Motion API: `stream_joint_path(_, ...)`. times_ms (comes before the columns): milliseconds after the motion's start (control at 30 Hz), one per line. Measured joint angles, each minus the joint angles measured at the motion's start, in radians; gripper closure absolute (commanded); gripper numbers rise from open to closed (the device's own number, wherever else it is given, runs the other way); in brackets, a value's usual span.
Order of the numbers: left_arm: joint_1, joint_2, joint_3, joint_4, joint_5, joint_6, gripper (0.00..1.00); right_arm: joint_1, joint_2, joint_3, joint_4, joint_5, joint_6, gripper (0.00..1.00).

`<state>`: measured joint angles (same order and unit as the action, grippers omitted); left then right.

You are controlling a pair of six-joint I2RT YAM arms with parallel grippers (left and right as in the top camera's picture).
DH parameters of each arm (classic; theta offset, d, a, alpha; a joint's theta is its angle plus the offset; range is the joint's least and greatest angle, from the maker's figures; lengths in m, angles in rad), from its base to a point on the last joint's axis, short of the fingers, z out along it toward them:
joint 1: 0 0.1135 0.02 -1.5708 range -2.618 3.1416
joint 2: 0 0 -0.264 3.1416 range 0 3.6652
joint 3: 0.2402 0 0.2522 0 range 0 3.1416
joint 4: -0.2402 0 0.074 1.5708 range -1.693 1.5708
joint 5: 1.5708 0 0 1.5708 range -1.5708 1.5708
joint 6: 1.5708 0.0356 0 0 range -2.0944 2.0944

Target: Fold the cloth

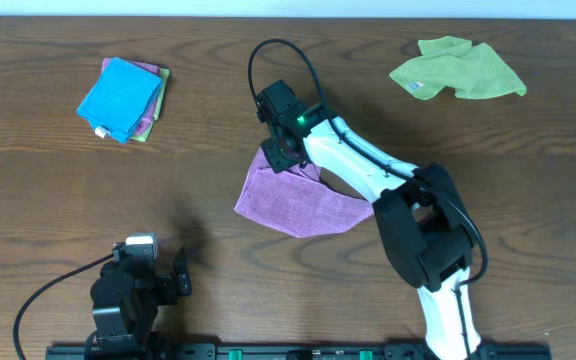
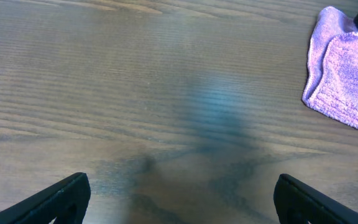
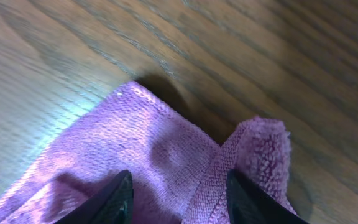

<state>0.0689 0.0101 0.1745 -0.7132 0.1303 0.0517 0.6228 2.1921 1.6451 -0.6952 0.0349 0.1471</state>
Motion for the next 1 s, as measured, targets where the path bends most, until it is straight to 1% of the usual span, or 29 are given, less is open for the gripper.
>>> stream_joint_path(233, 0.0, 0.0, 0.0, 0.0, 0.0, 0.0, 0.04, 0.0, 0.005, 0.0, -0.035, 0.123, 0.002, 0.56)
stream_joint_path(333, 0.0, 0.0, 0.0, 0.0, 0.0, 0.0, 0.05, 0.0, 0.005, 0.0, -0.055, 0.208, 0.014, 0.61)
stream_joint_path(400, 0.0, 0.0, 0.0, 0.0, 0.0, 0.0, 0.05, 0.0, 0.005, 0.0, -0.061, 0.23, 0.018, 0.64)
stream_joint_path(500, 0.0, 0.0, 0.0, 0.0, 0.0, 0.0, 0.05, 0.0, 0.005, 0.0, -0.069, 0.245, 0.025, 0.65)
stream_joint_path(633, 0.0, 0.0, 0.0, 0.0, 0.0, 0.0, 0.04, -0.001, 0.005, 0.0, -0.08, 0.255, 0.027, 0.69)
stream_joint_path(1000, 0.0, 0.0, 0.0, 0.0, 0.0, 0.0, 0.04, -0.002, 0.005, 0.0, -0.132, 0.278, 0.029, 0.63)
